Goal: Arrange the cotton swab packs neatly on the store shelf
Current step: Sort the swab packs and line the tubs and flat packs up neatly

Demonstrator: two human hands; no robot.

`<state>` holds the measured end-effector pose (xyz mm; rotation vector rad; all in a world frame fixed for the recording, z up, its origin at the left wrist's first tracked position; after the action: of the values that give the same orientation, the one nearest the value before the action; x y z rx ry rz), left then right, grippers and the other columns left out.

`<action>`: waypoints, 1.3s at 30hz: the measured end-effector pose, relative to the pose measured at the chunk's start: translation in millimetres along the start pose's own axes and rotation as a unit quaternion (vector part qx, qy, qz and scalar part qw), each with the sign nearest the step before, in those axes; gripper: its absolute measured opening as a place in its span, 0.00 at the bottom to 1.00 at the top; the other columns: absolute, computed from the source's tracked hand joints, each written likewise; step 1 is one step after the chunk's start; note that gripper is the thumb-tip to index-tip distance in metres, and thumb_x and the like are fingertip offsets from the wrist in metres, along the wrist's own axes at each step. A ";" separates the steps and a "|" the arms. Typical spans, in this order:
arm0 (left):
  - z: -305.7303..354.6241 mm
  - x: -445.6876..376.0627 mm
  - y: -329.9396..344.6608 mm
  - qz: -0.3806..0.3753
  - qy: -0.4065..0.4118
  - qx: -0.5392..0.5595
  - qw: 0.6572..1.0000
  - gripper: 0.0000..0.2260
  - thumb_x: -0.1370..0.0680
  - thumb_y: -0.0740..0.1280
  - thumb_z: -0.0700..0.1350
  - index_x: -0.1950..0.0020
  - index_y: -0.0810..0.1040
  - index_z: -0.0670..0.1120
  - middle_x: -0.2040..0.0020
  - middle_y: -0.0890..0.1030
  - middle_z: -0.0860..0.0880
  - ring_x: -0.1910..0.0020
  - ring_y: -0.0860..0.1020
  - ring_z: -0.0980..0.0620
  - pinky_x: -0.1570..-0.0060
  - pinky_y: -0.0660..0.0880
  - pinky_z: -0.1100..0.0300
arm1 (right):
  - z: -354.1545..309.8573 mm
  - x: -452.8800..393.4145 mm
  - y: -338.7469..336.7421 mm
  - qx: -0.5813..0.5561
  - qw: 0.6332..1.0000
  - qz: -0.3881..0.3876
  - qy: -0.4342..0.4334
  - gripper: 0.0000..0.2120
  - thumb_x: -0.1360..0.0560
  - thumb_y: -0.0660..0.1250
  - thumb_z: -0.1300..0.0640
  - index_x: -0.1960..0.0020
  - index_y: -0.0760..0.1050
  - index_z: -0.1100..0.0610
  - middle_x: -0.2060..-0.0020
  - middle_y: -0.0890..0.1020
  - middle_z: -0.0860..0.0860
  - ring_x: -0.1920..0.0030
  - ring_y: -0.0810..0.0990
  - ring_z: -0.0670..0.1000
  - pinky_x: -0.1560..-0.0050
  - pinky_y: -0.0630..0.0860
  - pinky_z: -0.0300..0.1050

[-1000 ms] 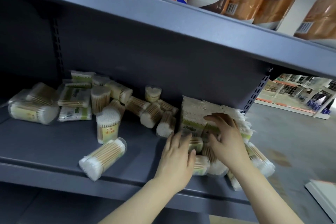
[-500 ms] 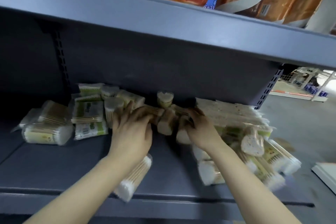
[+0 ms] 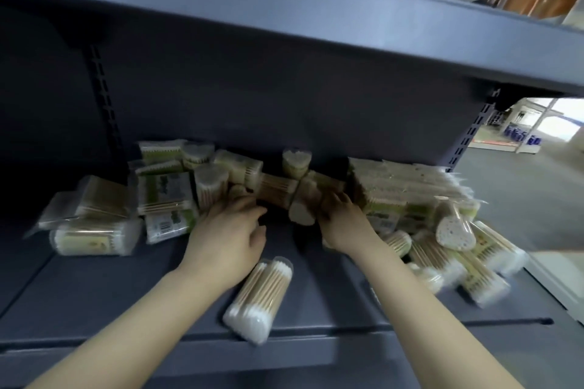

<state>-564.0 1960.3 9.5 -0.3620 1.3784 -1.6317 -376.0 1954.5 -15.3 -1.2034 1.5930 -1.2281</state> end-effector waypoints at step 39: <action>-24.4 42.6 -16.8 -0.077 -0.159 -0.100 0.979 0.32 0.28 0.65 0.55 0.27 0.56 0.56 0.26 0.41 0.49 0.28 0.39 0.41 0.28 0.44 0.48 | -33.7 50.9 2.5 -0.091 0.994 0.054 0.042 0.25 0.22 0.56 0.46 0.28 0.57 0.52 0.33 0.61 0.59 0.33 0.59 0.61 0.33 0.57 0.52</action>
<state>-611.4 1940.3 2.4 -0.8299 1.2936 -1.4813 -421.1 1913.5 -11.4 -1.1724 1.8401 -1.0968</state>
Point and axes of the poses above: each hand's wrist, its own x-axis away from the middle knuckle, its own y-axis out of the palm, z = x × y, the point moved 6 cm from there along -x, towards the middle knuckle
